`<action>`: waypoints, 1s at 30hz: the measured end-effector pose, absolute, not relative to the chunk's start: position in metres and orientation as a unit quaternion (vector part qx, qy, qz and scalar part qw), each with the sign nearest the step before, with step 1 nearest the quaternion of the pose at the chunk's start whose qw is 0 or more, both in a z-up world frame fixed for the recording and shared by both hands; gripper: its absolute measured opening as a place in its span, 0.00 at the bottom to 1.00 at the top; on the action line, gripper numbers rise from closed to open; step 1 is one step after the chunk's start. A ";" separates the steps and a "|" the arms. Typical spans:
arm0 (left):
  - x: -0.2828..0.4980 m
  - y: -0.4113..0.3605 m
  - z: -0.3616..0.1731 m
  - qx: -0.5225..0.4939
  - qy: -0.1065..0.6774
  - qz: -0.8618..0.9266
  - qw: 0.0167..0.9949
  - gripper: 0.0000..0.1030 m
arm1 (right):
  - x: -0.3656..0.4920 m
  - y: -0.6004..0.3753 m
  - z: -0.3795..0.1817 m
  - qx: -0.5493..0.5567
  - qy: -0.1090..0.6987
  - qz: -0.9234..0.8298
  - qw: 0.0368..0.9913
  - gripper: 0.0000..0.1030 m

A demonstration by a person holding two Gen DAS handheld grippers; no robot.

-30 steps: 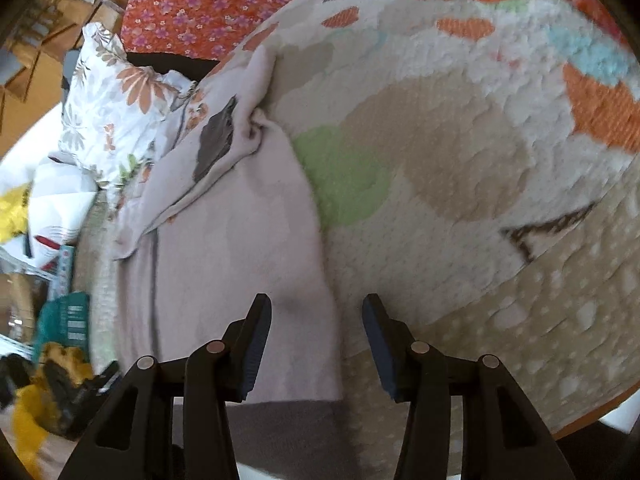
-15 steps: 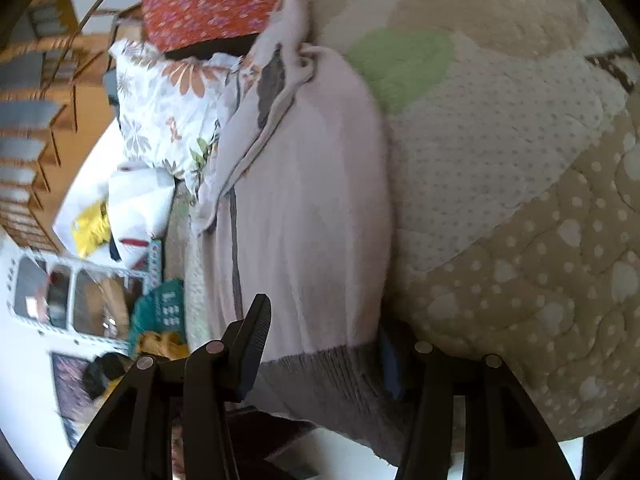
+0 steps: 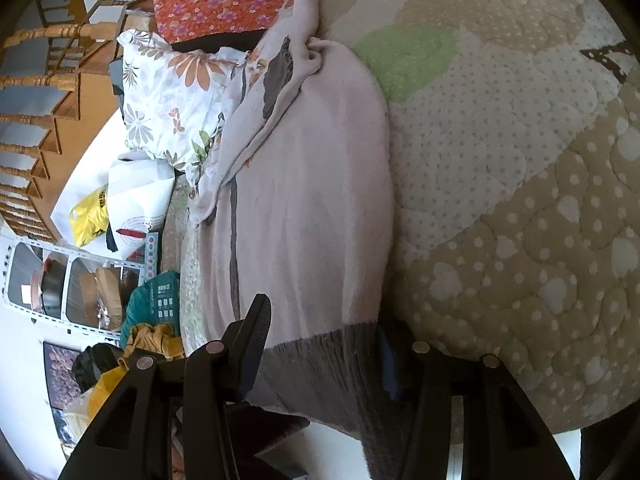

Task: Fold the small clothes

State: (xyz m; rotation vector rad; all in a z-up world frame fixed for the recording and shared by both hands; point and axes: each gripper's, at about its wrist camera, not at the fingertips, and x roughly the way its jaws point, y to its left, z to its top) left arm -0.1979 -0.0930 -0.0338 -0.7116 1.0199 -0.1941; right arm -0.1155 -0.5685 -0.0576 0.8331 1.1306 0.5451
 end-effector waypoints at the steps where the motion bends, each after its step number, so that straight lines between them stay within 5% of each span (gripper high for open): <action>1: -0.200 -0.094 -0.035 -0.333 0.478 -0.091 0.808 0.62 | -0.117 -0.570 -0.058 0.378 0.514 0.249 0.729 0.51; 5: -0.205 -0.095 -0.039 -0.342 0.484 -0.102 0.799 0.61 | -0.124 -0.571 -0.061 0.377 0.514 0.253 0.728 0.51; 10: -0.216 -0.094 -0.045 -0.335 0.490 -0.088 0.800 0.32 | -0.131 -0.565 -0.061 0.365 0.520 0.260 0.728 0.51; 12: -0.219 -0.090 -0.050 -0.354 0.490 -0.090 0.792 0.32 | -0.135 -0.562 -0.059 0.350 0.521 0.259 0.734 0.51; 14: -0.221 -0.090 -0.051 -0.356 0.488 -0.089 0.792 0.35 | -0.140 -0.559 -0.057 0.335 0.521 0.258 0.742 0.51; 18: -0.216 -0.099 -0.050 -0.360 0.478 -0.101 0.795 0.62 | -0.147 -0.549 -0.055 0.301 0.520 0.247 0.760 0.51; 19: -0.215 -0.103 -0.047 -0.346 0.482 -0.095 0.799 0.62 | -0.148 -0.547 -0.053 0.290 0.518 0.241 0.768 0.49; 20: -0.213 -0.106 -0.046 -0.336 0.486 -0.089 0.802 0.59 | -0.150 -0.544 -0.051 0.273 0.519 0.224 0.778 0.44; 22: -0.211 -0.104 -0.039 -0.308 0.497 -0.062 0.809 0.08 | -0.150 -0.542 -0.049 0.249 0.524 0.198 0.790 0.14; 30: -0.250 -0.068 0.014 -0.368 0.426 -0.063 0.824 0.06 | -0.176 -0.569 -0.020 0.311 0.487 0.246 0.779 0.08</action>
